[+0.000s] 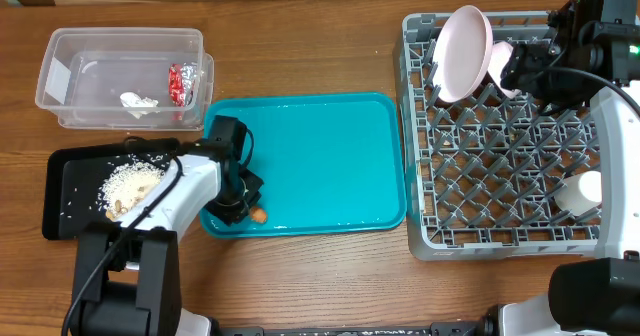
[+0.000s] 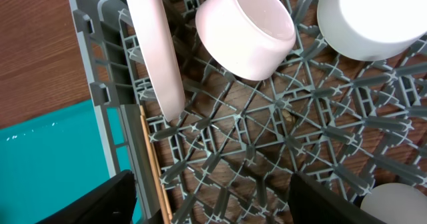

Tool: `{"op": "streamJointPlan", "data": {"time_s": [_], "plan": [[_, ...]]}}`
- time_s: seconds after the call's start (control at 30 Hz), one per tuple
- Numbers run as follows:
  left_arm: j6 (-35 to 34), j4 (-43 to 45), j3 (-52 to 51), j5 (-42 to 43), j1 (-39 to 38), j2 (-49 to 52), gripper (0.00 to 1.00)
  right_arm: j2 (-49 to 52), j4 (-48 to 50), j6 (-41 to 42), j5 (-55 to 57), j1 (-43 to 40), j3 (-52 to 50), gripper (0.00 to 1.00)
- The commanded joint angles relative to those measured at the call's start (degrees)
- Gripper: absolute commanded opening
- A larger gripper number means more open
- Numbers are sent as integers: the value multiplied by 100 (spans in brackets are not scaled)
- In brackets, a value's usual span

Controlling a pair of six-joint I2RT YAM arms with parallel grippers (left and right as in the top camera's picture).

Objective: Sort waste into correct bins and load items into the dishwasher
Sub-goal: 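Drop the carrot onto the black tray with the left gripper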

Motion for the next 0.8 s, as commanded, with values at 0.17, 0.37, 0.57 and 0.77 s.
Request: {"op": "streamJointPlan", "data": {"time_s": [0.17, 0.37, 0.57, 0.77], "plan": [[1220, -1058, 1967, -369, 575, 13, 4, 13, 13, 13, -57, 9, 46, 75], [1471, -1681, 2787, -1123, 1408, 13, 4, 13, 15, 11, -57, 9, 46, 75], [1521, -1823, 2546, -1856, 2522, 28, 4, 15, 4, -7, -55, 9, 48, 75], [1672, -1213, 1886, -2470, 3272, 31, 4, 13, -13, -7, -55, 9, 46, 75]]}}
